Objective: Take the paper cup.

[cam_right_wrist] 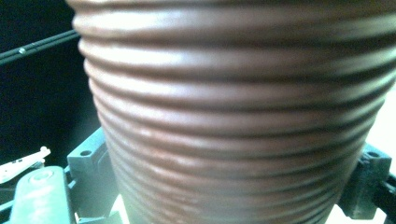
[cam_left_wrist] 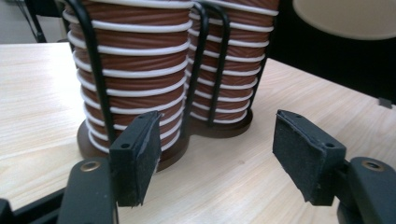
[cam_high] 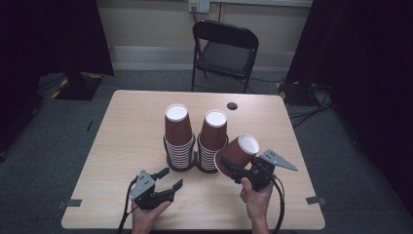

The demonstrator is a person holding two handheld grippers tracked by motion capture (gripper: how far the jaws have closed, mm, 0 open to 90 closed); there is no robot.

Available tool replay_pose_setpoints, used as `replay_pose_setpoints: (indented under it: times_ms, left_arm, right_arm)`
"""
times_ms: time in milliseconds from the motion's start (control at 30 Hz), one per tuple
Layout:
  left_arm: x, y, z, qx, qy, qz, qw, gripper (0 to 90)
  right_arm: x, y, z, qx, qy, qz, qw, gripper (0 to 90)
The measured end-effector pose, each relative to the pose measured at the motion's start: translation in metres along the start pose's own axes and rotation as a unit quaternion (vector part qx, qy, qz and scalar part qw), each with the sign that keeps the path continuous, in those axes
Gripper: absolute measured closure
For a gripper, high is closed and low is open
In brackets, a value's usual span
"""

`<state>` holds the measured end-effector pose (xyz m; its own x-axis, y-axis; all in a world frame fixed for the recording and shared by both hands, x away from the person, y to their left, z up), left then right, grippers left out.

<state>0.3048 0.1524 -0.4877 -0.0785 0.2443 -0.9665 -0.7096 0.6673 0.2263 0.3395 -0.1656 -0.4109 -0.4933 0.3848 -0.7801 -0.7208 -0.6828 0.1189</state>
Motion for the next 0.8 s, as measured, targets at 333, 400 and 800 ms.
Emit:
replay_pose_setpoints:
  times_ms: [333, 400, 800]
  left_arm:
    - [-0.005, -0.005, -0.004, 0.021, -0.006, -0.013, 0.9997, 35.9]
    - [-0.005, -0.007, -0.005, 0.028, -0.008, -0.017, 0.9994, 36.2]
    - [-0.008, -0.012, -0.019, 0.031, -0.024, -0.068, 0.9969, 53.9]
  right_arm:
    - [0.029, -0.005, 0.000, -0.024, -0.030, 0.012, 0.9992, 12.9]
    - [0.033, -0.006, 0.001, -0.031, -0.037, 0.018, 0.9987, 13.0]
    - [0.055, -0.012, 0.002, -0.091, -0.131, 0.036, 0.9865, 13.1]
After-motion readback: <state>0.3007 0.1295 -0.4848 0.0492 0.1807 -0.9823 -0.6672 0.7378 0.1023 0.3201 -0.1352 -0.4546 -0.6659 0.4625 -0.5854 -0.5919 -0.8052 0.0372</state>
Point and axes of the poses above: each handheld gripper's, and its own axes: y roughly backward along the jaws, x roughly out of its underside, z roughly to its left, the point moved 1 cm from there along -y, roughly forward along the jaws, and after that the axes turned 15 degrees about -y, right-handed, at the moved point
